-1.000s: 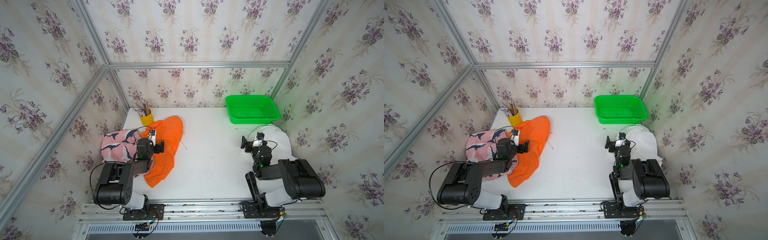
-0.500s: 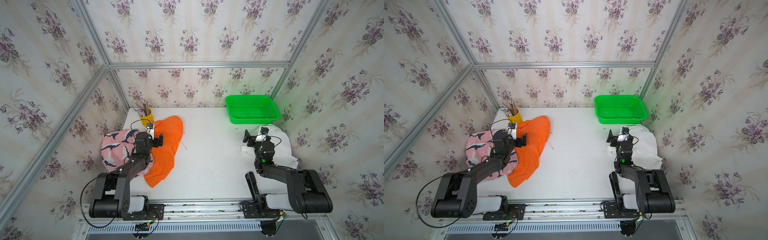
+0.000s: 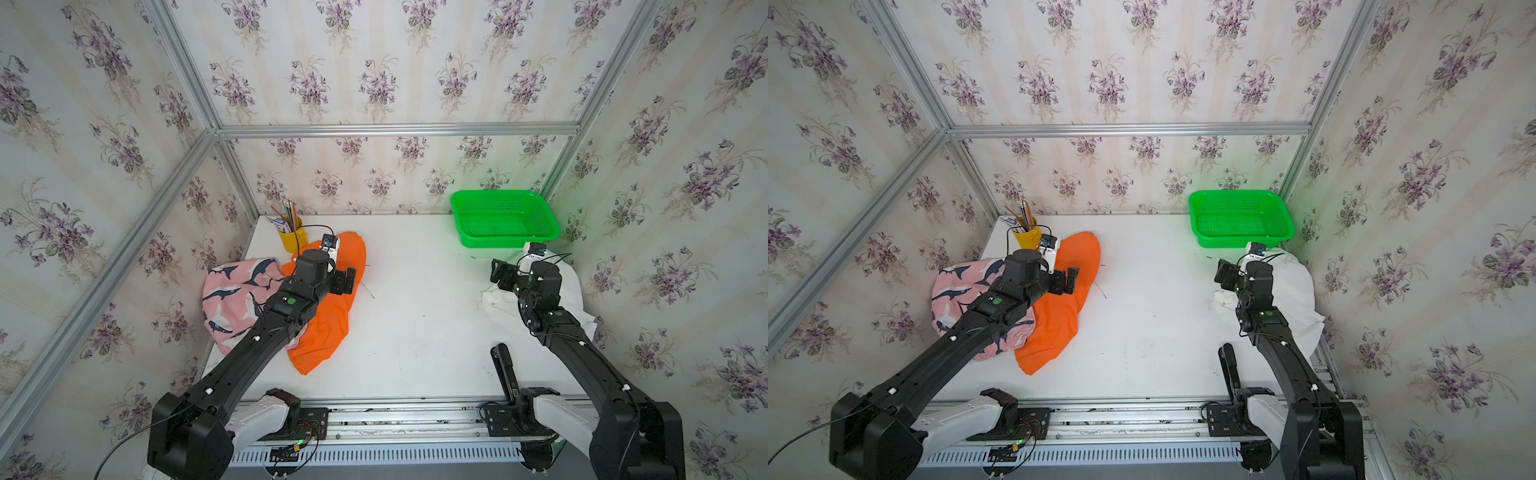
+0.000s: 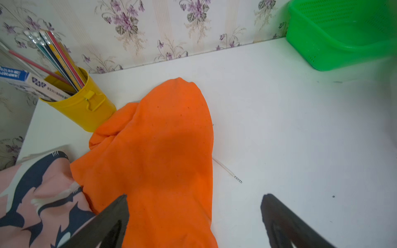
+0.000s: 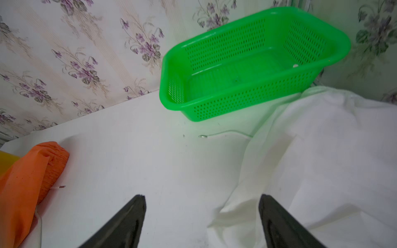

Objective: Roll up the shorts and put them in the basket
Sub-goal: Pick up the shorts from the center of the board, then place the shorts at the center of the board.

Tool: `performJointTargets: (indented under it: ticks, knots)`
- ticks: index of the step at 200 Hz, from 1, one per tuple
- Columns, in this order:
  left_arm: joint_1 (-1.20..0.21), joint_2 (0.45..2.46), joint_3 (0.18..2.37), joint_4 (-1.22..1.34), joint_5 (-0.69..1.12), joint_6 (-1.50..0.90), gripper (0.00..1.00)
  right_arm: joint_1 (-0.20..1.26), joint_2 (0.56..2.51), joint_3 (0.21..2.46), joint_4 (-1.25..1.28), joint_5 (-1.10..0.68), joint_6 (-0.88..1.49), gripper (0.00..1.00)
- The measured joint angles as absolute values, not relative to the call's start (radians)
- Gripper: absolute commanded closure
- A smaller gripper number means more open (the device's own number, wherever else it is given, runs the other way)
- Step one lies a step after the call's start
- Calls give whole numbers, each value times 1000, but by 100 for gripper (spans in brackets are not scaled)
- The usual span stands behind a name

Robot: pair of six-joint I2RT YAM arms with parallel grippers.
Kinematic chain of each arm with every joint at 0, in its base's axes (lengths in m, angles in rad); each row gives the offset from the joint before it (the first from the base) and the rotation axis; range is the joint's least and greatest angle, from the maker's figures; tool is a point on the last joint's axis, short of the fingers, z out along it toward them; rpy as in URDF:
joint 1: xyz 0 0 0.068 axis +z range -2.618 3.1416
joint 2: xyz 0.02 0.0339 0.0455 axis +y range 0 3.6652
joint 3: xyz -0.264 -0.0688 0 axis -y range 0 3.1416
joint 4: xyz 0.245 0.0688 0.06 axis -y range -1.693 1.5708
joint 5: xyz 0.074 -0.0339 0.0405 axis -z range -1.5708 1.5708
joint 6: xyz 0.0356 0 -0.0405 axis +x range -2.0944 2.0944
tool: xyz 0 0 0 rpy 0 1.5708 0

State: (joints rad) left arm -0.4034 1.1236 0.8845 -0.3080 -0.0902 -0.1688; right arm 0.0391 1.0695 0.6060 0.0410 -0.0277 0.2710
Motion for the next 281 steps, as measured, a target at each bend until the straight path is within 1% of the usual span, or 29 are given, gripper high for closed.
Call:
performJointTargets:
  ticks: [28,67,114,128,140,148,161,167,169,170,171,178,210,251,281]
  knots:
    - [-473,1123,881,-402,-85,-250,1,39,1097,609,-89,-78,300,13]
    - [-530,1111,827,-455,-78,-323,1,39,1148,592,-154,-100,332,19]
    - [-573,1103,783,-475,-80,-397,1,39,1299,597,-155,-20,364,25]
    - [-585,1108,781,-474,-83,-409,1,39,1348,611,-152,-1,367,29]
    - [-595,1115,781,-474,-86,-421,1,39,1391,632,-141,17,367,37]
    - [-603,1120,781,-474,-87,-426,1,39,1417,649,-130,28,367,46]
    - [-615,1129,782,-474,-90,-430,1,39,1451,676,-118,45,367,68]
    - [-620,1133,784,-474,-93,-434,1,39,1462,687,-110,49,368,81]
    - [-622,1134,785,-474,-94,-435,1,39,1464,690,-109,50,367,83]
    - [-624,1135,785,-475,-95,-437,1,39,1467,693,-107,51,368,87]
    - [-624,1136,786,-474,-95,-437,1,39,1468,694,-107,51,367,87]
    - [-631,1140,791,-474,-98,-438,1,39,1475,705,-102,52,367,100]
    - [-657,1151,808,-474,-113,-451,1,39,1455,769,-116,22,370,100]
    - [-674,1168,841,-475,-134,-463,1,51,1295,887,-192,-80,393,100]
    - [-683,1188,884,-477,-135,-463,1,79,1204,1004,-243,-200,424,100]
